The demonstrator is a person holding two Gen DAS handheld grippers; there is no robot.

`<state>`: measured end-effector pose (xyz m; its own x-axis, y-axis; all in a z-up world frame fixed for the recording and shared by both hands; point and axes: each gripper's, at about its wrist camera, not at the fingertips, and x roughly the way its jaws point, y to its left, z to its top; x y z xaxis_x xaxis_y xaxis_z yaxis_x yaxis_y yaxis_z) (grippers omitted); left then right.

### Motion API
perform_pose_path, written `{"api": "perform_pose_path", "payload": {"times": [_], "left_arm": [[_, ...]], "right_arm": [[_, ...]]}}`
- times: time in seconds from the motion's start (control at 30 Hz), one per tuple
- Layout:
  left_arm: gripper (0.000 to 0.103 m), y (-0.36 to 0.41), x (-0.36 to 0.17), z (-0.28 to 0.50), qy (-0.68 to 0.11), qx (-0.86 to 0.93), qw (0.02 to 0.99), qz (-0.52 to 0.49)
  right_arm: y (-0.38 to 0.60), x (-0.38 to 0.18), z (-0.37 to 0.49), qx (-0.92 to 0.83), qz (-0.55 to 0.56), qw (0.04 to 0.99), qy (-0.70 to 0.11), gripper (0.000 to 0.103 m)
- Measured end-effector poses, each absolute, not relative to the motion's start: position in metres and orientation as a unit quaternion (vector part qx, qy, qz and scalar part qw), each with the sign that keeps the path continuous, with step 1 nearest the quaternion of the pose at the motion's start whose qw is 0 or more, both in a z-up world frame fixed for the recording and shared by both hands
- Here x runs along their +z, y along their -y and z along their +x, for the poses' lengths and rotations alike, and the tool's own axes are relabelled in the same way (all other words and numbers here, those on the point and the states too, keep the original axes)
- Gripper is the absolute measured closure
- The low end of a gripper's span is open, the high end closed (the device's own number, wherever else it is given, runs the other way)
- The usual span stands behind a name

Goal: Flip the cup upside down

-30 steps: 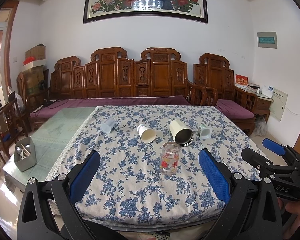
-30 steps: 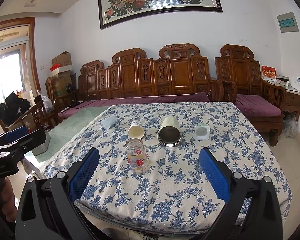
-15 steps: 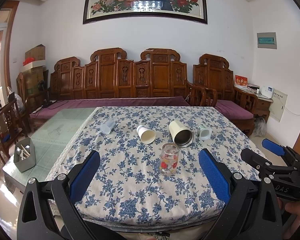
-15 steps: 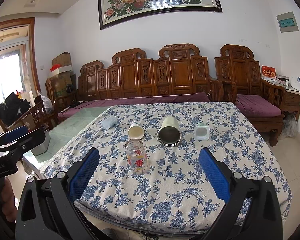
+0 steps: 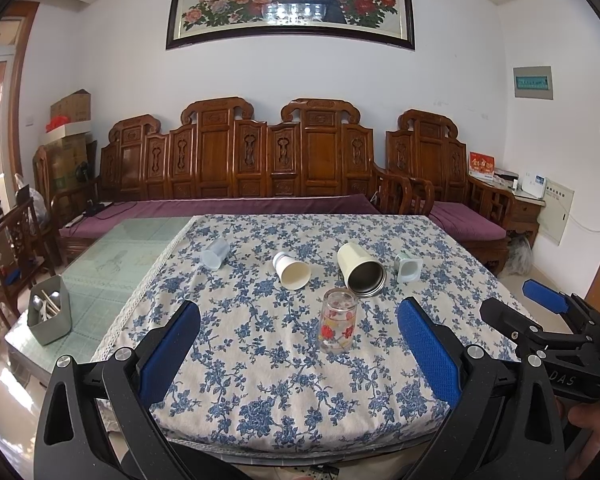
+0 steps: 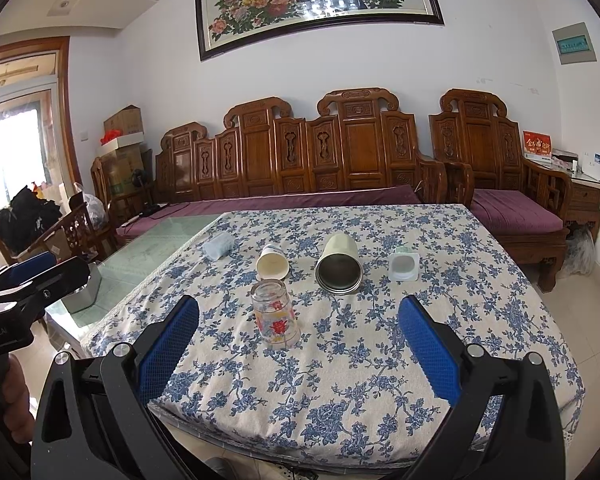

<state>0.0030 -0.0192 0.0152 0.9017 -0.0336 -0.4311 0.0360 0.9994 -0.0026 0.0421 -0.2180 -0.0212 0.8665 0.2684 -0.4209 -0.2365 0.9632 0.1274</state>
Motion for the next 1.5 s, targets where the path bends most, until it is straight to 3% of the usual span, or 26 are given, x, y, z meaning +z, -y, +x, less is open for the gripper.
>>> {"api": "perform_pose_path", "payload": {"times": [1.5], "left_arm": [[0.008, 0.0182, 0.019, 0.0001, -0.218, -0.017, 0.976, 0.0]], "right_arm": [[0.2194, -0.021, 0.0428, 0.132, 0.037, 0.965, -0.223, 0.003]]}}
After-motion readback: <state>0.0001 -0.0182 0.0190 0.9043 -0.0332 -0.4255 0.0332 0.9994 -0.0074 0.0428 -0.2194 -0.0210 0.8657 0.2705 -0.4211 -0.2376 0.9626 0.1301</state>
